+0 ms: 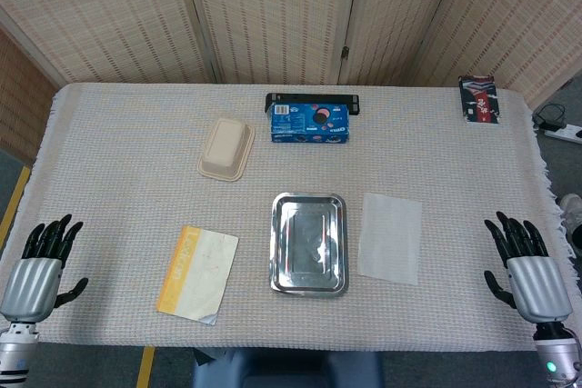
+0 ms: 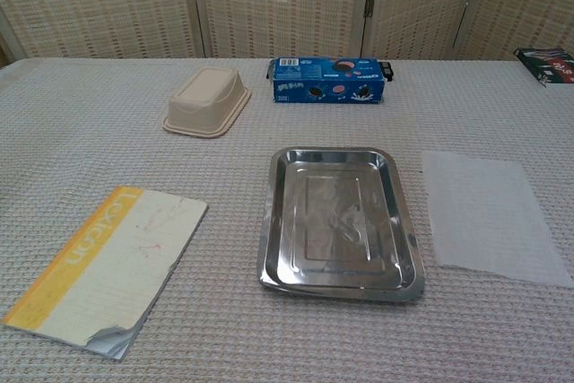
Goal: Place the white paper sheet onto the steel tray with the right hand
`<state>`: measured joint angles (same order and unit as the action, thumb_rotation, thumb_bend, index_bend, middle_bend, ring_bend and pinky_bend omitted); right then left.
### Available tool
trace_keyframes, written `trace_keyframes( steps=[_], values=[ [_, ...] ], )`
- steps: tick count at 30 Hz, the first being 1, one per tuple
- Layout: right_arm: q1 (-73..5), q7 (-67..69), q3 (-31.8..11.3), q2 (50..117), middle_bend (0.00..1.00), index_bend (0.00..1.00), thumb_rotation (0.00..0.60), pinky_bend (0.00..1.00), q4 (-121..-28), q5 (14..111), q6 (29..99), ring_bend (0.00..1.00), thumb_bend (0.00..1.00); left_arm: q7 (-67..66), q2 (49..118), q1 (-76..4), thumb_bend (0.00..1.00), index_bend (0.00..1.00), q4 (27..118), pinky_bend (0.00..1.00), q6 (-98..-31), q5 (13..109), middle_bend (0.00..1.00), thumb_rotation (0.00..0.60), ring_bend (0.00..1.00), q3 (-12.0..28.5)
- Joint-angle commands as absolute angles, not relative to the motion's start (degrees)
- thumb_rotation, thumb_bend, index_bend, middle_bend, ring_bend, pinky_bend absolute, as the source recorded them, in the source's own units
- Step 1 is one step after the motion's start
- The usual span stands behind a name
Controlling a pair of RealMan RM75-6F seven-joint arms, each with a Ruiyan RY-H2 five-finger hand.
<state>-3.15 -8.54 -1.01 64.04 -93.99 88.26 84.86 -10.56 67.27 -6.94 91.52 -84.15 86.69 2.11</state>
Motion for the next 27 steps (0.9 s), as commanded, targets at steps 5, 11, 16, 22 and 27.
trace_keyframes(
  steps=[5,11,16,22,27],
  values=[
    [-2.58,-10.65,-1.1,64.44,0.0,0.0,0.6,0.0,-93.71,87.19,85.09,0.0,0.42,-10.78,67.38,-7.54,0.29,0.0,92.0,0.0,-83.41,86.61,0.0,0.6,0.0,2.24],
    [-3.22,-8.34,0.73,63.57,0.0,0.0,0.6,0.0,-93.21,89.52,83.01,0.0,0.42,-10.26,67.84,-8.3,0.29,0.0,91.87,0.0,-82.51,87.43,0.0,0.6,0.0,1.94],
    [-6.11,-5.03,0.97,64.29,0.0,0.02,0.6,0.0,-86.47,92.95,80.46,0.0,0.42,-9.29,67.74,-8.89,0.29,0.0,91.36,0.0,-80.96,86.89,0.0,0.6,0.0,1.75],
    [-10.79,-1.01,0.96,68.25,0.0,0.15,0.6,0.0,-75.02,94.43,74.68,0.0,0.42,-9.93,67.77,-8.68,0.29,0.0,90.75,0.0,-80.82,84.81,0.0,0.6,0.0,2.33],
    [-14.19,-2.68,0.58,72.64,0.0,0.19,0.6,0.0,-65.56,96.08,72.43,0.0,0.42,-11.54,68.6,-8.87,0.29,0.0,89.76,0.0,-80.6,83.08,0.0,0.6,0.0,3.12]
  ],
)
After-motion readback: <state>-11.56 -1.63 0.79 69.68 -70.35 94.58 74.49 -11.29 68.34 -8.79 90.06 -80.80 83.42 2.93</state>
